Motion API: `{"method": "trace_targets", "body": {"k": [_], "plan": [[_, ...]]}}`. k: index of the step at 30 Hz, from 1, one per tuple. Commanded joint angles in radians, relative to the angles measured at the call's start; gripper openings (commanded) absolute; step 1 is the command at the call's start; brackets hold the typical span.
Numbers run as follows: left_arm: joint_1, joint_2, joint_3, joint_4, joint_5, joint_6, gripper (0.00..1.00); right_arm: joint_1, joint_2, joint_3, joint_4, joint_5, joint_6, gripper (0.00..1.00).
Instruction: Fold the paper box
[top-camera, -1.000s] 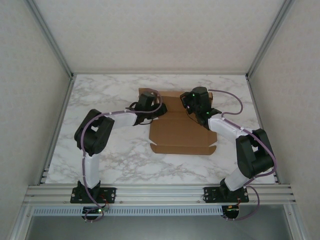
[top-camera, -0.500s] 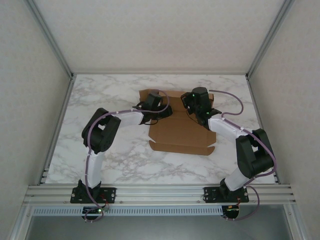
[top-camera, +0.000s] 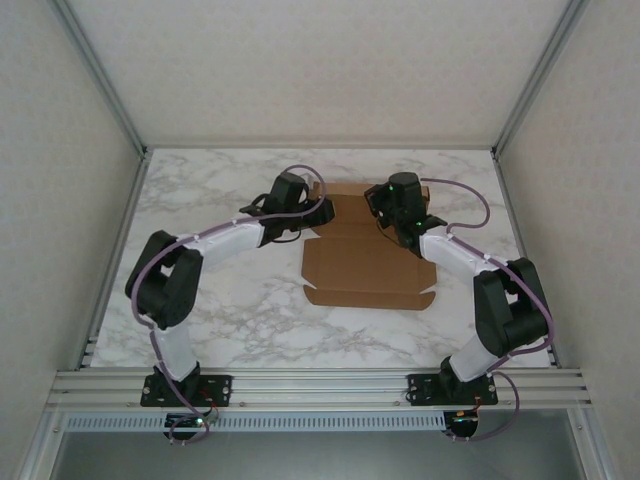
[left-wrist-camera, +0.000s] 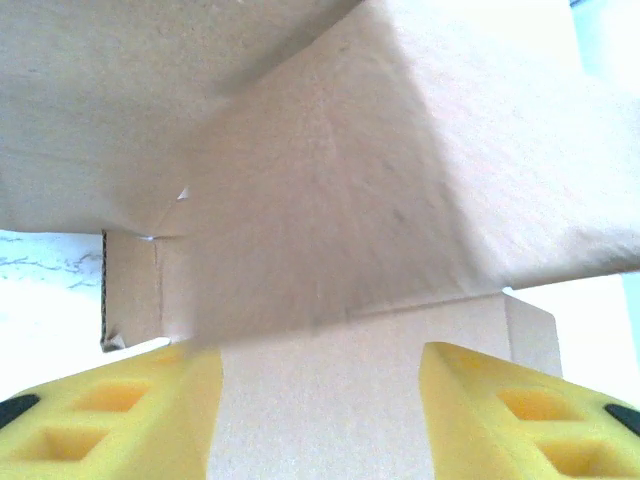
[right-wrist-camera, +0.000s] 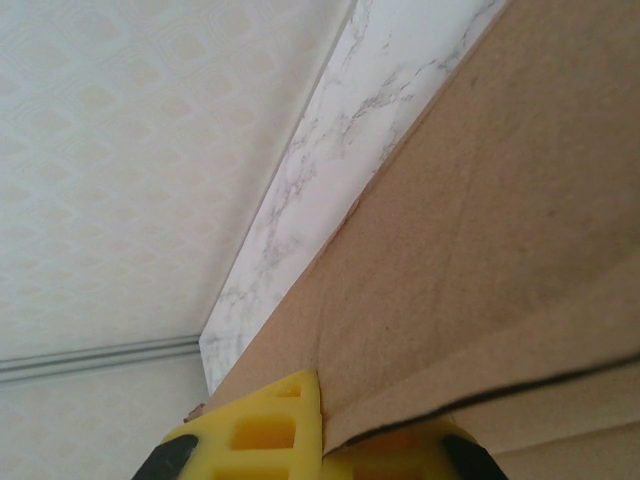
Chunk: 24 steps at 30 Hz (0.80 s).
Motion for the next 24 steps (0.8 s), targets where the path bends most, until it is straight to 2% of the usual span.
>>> {"method": "trace_targets", "body": {"k": [1, 3, 6, 9, 12, 14, 17, 24], "plan": [[0.008, -0.085, -0.053, -0.052, 0.023, 0.062, 0.55, -0.012, -0.009, 0.005, -0.053, -0.007, -0.044, 0.00], [0.019, -0.132, -0.057, -0.074, 0.018, 0.091, 0.52, -0.013, -0.003, 0.006, -0.051, -0.017, -0.047, 0.00], [0.052, -0.245, -0.090, -0.010, 0.010, 0.110, 0.49, -0.014, 0.007, -0.001, -0.037, -0.035, -0.043, 0.00], [0.104, -0.323, -0.085, 0.022, -0.100, 0.137, 0.49, -0.018, 0.008, -0.016, -0.021, -0.054, -0.037, 0.00], [0.218, -0.324, -0.065, 0.046, -0.165, 0.093, 0.50, -0.019, -0.001, -0.015, -0.034, -0.070, -0.048, 0.00], [0.306, -0.289, -0.062, 0.087, -0.172, 0.044, 0.50, -0.018, -0.010, -0.003, -0.070, -0.077, -0.069, 0.00], [0.380, -0.174, -0.003, 0.094, -0.149, 0.032, 0.49, -0.019, -0.016, -0.005, -0.096, -0.083, -0.087, 0.00], [0.369, 0.097, 0.186, -0.024, -0.072, 0.138, 0.48, -0.018, -0.003, -0.017, -0.128, -0.091, -0.122, 0.00]]}}
